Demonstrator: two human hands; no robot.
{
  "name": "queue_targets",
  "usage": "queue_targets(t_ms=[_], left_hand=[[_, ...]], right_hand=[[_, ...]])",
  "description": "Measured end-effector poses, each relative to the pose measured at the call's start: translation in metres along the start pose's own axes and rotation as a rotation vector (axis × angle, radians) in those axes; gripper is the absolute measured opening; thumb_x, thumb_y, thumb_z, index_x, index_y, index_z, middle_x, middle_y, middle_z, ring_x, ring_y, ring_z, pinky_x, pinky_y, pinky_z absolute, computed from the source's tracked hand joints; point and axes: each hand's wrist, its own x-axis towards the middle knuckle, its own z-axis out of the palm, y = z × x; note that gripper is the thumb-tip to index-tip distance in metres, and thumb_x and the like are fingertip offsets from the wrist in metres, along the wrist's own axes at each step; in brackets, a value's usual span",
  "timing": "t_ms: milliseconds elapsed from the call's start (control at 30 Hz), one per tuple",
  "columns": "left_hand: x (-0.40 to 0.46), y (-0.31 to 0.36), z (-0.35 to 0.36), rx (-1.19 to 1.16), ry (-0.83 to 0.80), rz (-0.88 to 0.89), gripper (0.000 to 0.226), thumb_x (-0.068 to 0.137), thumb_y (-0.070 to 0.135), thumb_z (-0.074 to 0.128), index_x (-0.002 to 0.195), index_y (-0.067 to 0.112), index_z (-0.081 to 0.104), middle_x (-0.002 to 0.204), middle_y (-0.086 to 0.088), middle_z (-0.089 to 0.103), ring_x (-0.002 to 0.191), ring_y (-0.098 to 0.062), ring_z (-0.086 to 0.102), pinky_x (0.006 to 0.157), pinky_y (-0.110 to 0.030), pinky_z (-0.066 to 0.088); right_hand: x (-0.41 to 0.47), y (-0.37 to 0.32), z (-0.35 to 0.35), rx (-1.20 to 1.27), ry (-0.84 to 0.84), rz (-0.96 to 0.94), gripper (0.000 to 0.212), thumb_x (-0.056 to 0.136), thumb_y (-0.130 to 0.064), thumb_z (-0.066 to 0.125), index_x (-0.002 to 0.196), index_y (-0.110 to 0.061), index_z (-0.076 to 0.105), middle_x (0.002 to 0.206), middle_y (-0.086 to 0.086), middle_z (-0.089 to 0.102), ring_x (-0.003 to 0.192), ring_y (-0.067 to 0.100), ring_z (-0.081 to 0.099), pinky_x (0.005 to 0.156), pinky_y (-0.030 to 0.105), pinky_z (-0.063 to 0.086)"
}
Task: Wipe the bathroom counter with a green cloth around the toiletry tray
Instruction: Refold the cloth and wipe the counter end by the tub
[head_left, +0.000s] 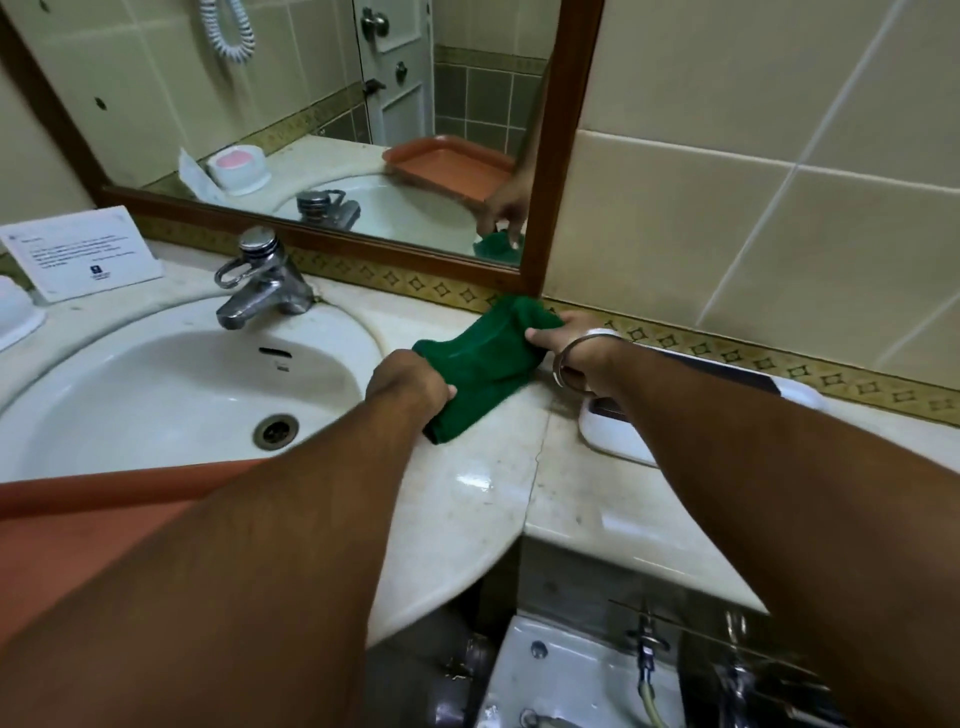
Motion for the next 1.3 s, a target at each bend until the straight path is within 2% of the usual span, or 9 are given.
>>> queue_targets(t_ms=[100,200,500,600,733,800,900,1067,1300], left_hand=[[-0.022,-0.001,-0.010,-0.422,-0.155,0.110,0.032,0.087,0.024,0.074,0.112,0.006,0.063,0.111,-0.016,0.070,0.091,-0.030,0.071,0.072,-0.043,0.062],[-0.068,0.003,0.001,-0.798,-0.375,0.078,0.025,0.092,0.016,0.067,0.116,0.015,0.064,0.107,-0.008,0.074,0.077,-0.019,0.076,0.055,-0.031,0.059],[-0.223,0.104,0.213,-0.661,-0.704,0.202,0.023,0.088,0.002,0.068,0.111,0.004,0.061,0.110,-0.018,0.071,0.075,-0.016,0.070,0.059,-0.021,0.058],[-0.261,0.147,0.268,-0.683,-0.654,0.307,0.024,0.088,0.007,0.070,0.110,0.008,0.061,0.113,-0.019,0.070,0.079,-0.016,0.068,0.064,-0.021,0.056],[-0.273,0.147,0.290,-0.022,-0.275,0.910,0.050,0.093,0.045,0.059,0.135,0.019,0.053,0.137,0.000,0.059,0.120,-0.016,0.056,0.101,-0.031,0.044],[-0.255,0.126,0.287,0.473,-0.221,1.168,0.077,0.092,0.064,0.040,0.152,0.017,0.031,0.158,-0.006,0.036,0.144,-0.023,0.033,0.118,-0.037,0.026],[-0.227,0.106,0.274,0.920,-0.242,1.366,0.096,0.088,0.077,0.016,0.157,0.013,0.001,0.166,-0.012,0.000,0.153,-0.026,-0.004,0.122,-0.038,-0.007],[-0.214,0.111,0.275,0.885,-0.235,1.520,0.092,0.092,0.072,0.030,0.153,0.004,0.027,0.160,-0.019,0.024,0.150,-0.032,0.020,0.121,-0.050,0.022],[-0.201,0.105,0.284,0.750,-0.220,1.579,0.091,0.090,0.072,0.039,0.147,0.001,0.041,0.155,-0.020,0.036,0.144,-0.034,0.035,0.115,-0.051,0.034]], right_hand=[[-0.042,0.004,-0.036,0.380,0.007,-0.031,0.006,0.087,-0.006,0.064,0.091,-0.011,0.064,0.091,0.010,0.069,0.058,0.010,0.062,0.044,0.015,0.044],[-0.093,0.039,-0.088,0.599,-0.054,0.080,0.016,0.089,0.000,0.057,0.084,-0.015,0.055,0.071,0.006,0.060,0.032,0.005,0.047,0.032,0.015,0.033],[-0.235,0.232,-0.316,0.585,0.281,0.397,0.023,0.082,-0.006,0.069,0.064,-0.013,0.057,0.042,-0.002,0.055,0.031,0.008,0.046,0.029,0.017,0.031],[-0.265,0.271,-0.389,0.191,0.441,0.370,0.029,0.079,-0.021,0.076,0.056,-0.013,0.061,0.044,-0.001,0.055,0.034,0.011,0.049,0.034,0.022,0.036],[-0.278,0.305,-0.445,-1.027,0.356,0.158,0.053,0.078,-0.063,0.059,0.103,-0.016,0.060,0.103,0.007,0.065,0.088,0.023,0.063,0.072,0.036,0.054],[-0.267,0.310,-0.447,-1.225,0.209,-0.099,0.073,0.081,-0.063,0.050,0.135,-0.014,0.044,0.143,0.013,0.045,0.125,0.031,0.048,0.100,0.043,0.044],[-0.232,0.296,-0.433,-1.294,0.020,-0.405,0.086,0.084,-0.065,0.038,0.151,-0.016,0.018,0.158,0.014,0.017,0.144,0.031,0.021,0.116,0.046,0.021],[-0.167,0.294,-0.417,-1.304,-0.368,-0.622,0.065,0.095,-0.056,0.023,0.152,-0.030,0.005,0.160,0.006,0.001,0.147,0.026,0.001,0.116,0.036,-0.003],[-0.140,0.335,-0.463,-1.042,-0.058,-0.258,0.067,0.092,-0.062,0.006,0.150,-0.028,0.003,0.159,0.011,0.007,0.146,0.032,0.012,0.118,0.046,0.014]])
